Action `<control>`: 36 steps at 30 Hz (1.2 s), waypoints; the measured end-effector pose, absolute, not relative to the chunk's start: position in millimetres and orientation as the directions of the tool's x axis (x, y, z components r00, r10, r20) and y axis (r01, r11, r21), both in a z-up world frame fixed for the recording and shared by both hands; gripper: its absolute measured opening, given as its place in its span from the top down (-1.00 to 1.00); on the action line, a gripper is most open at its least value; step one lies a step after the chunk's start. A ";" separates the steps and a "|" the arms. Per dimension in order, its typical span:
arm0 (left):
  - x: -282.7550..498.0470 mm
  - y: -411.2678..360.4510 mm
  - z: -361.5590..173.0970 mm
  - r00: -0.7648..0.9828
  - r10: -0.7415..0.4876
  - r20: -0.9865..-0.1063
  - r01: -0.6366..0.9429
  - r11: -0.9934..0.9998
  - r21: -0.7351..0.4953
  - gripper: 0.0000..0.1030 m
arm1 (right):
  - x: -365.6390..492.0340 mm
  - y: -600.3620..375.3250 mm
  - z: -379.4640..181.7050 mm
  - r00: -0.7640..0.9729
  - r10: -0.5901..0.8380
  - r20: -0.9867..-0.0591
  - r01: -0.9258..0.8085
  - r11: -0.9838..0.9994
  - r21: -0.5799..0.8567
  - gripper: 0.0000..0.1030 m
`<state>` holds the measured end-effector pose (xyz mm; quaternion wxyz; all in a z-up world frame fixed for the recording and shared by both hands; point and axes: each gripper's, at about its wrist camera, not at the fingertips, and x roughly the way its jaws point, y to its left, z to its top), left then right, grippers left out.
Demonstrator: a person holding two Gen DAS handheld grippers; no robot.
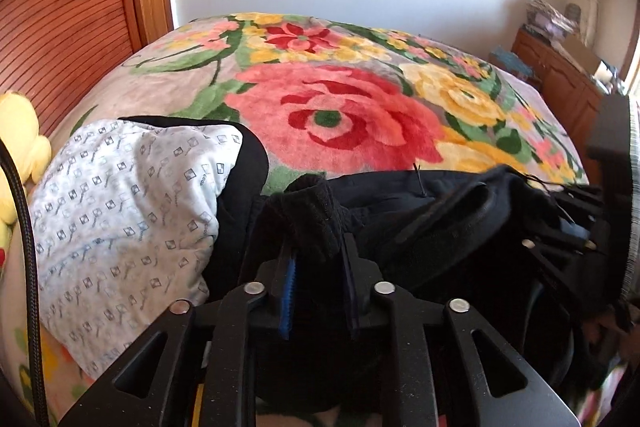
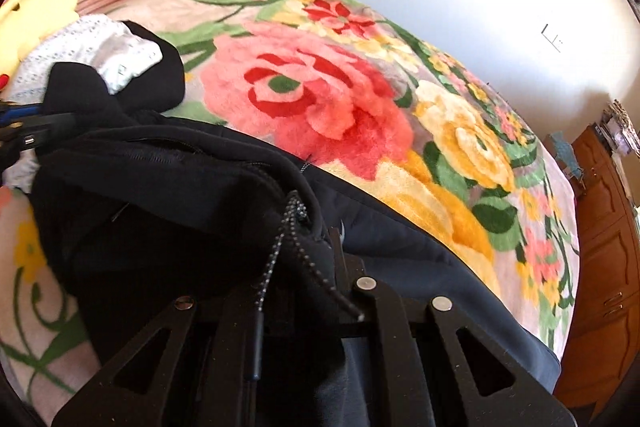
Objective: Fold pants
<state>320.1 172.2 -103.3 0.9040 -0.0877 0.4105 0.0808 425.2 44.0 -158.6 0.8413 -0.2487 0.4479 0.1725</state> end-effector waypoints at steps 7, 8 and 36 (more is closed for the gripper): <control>314.4 185.3 -102.1 0.653 0.095 -0.751 -0.219 0.973 -0.067 0.22 | 440.5 63.0 -196.8 0.541 -0.002 -0.841 -0.528 0.778 -0.342 0.76; 313.6 187.1 -102.3 0.652 0.095 -0.752 -0.222 0.973 -0.069 0.19 | 441.4 62.5 -201.0 0.545 -0.012 -0.838 -0.522 0.778 -0.350 0.76; 288.4 156.4 -82.8 0.743 0.047 -0.668 -0.113 0.992 -0.055 -0.09 | 299.4 -116.2 -86.8 0.614 0.074 -0.786 -0.219 0.973 -0.079 0.08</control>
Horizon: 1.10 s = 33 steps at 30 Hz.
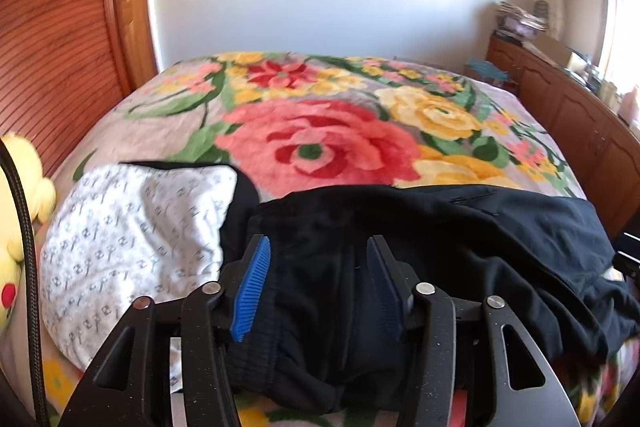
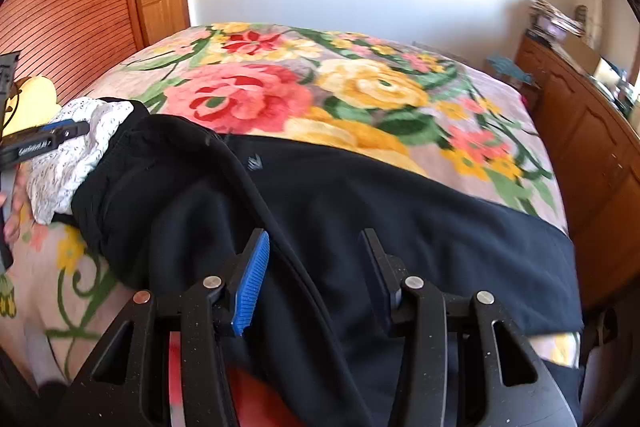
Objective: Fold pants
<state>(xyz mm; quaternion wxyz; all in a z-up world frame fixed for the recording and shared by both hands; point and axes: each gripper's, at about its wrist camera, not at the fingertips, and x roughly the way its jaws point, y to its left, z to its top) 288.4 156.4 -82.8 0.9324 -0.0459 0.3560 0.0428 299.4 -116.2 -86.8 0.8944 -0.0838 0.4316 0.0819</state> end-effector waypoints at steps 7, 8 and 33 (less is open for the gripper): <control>276.8 117.8 -74.2 0.788 -0.029 -0.616 0.015 1.000 -0.028 -0.50 | 239.0 -185.2 -71.2 0.619 0.002 -0.785 -0.121 0.988 -0.093 0.08; 273.8 110.5 -72.5 0.796 -0.038 -0.604 0.034 0.999 -0.019 -0.54 | 231.9 -194.9 -69.8 0.618 -0.001 -0.786 -0.109 0.990 -0.088 0.08; 210.7 -50.5 -72.5 0.715 -0.230 -0.660 0.295 0.956 -0.013 -0.70 | 114.5 -356.2 -48.2 0.630 -0.108 -0.769 0.104 0.993 -0.054 -0.39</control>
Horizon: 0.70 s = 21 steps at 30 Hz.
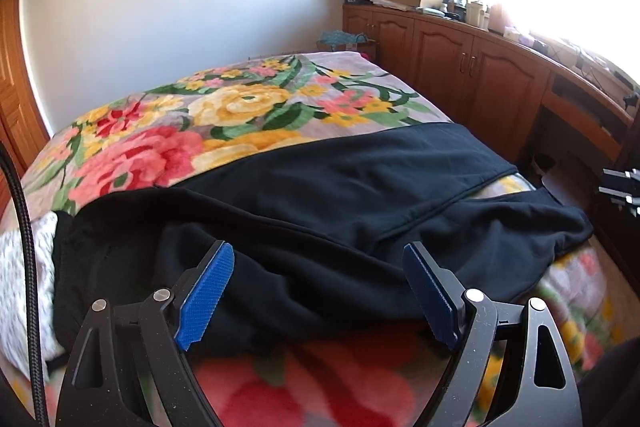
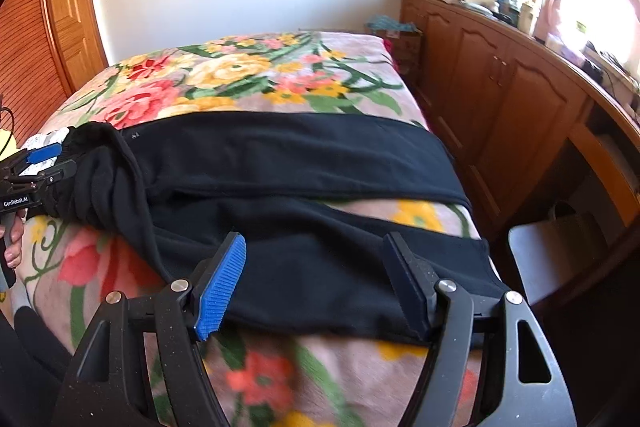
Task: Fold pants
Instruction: 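Move both open tools over the folded edge of the black pants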
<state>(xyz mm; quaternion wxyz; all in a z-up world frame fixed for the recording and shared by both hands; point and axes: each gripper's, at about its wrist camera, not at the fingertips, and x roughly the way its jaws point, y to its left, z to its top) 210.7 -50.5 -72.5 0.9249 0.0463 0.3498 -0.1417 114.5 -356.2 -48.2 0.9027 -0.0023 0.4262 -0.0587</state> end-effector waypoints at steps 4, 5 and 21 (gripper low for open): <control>208.2 -82.1 -72.6 0.708 -0.213 -0.673 0.271 0.962 -0.019 -0.70 | 97.8 -377.5 -48.3 0.617 -0.113 -0.779 0.119 0.992 -0.049 -0.39; 207.3 -87.1 -73.1 0.708 -0.205 -0.676 0.264 0.964 -0.017 -0.70 | 94.6 -382.8 -47.1 0.614 -0.110 -0.782 0.124 0.991 -0.041 -0.39; 206.2 -141.9 -101.8 0.653 -0.187 -0.734 0.246 0.969 -0.028 -0.69 | 60.4 -433.3 -63.0 0.608 -0.113 -0.786 0.180 0.984 -0.002 -0.38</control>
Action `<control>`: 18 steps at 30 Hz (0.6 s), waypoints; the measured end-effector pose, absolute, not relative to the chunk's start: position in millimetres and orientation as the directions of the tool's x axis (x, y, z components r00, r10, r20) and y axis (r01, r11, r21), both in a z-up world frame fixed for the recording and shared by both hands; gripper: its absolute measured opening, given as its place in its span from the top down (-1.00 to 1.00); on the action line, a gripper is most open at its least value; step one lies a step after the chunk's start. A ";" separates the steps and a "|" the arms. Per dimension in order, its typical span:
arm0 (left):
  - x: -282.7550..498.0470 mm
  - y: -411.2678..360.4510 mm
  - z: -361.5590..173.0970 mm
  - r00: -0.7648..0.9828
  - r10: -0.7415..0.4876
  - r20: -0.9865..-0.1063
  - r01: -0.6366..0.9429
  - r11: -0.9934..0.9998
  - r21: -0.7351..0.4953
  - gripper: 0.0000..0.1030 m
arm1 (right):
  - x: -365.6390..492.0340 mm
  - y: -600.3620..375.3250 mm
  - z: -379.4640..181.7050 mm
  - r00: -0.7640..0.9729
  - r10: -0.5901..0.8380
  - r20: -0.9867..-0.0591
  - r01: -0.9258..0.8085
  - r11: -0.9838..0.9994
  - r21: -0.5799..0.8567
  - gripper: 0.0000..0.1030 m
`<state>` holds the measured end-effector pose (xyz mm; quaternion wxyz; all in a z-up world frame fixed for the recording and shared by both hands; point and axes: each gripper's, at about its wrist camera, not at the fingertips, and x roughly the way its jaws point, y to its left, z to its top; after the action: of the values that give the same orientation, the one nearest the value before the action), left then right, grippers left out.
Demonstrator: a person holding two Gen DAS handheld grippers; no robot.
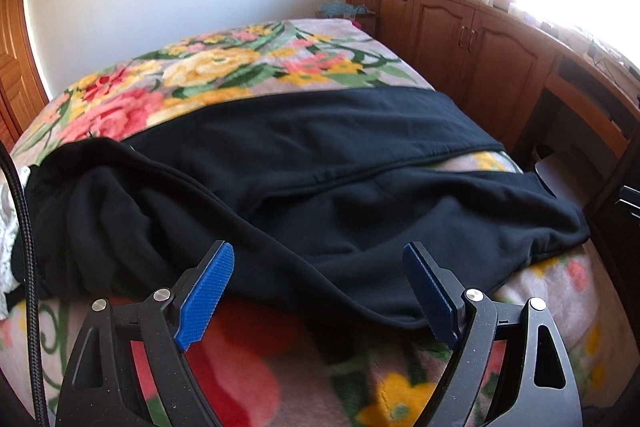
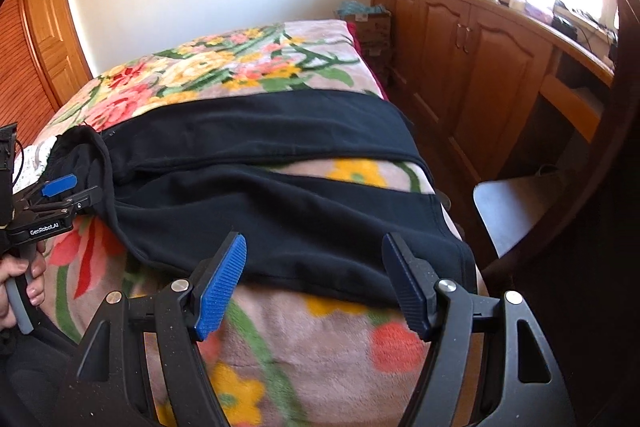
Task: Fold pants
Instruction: 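Move both open tools over the folded edge of the black pants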
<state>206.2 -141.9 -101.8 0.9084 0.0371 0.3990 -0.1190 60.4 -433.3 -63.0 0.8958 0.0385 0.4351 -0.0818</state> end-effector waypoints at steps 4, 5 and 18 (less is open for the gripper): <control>207.5 -143.5 -111.6 0.618 -0.196 -0.762 0.256 0.966 -0.041 -0.50 | 54.8 -440.8 -76.5 0.588 -0.118 -0.800 0.197 0.980 0.000 -0.38; 209.5 -144.2 -113.0 0.608 -0.196 -0.769 0.258 0.965 -0.043 -0.49 | 53.7 -442.4 -79.3 0.585 -0.119 -0.803 0.201 0.980 0.001 -0.38; 238.7 -150.0 -136.4 0.454 -0.176 -0.873 0.267 0.962 -0.055 -0.03 | 48.7 -457.3 -109.5 0.539 -0.151 -0.829 0.266 0.964 -0.002 -0.38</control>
<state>238.7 -150.0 -136.4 0.8516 0.0449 0.5058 -0.1302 48.7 -457.3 -109.5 0.8750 0.0621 0.4651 -0.1190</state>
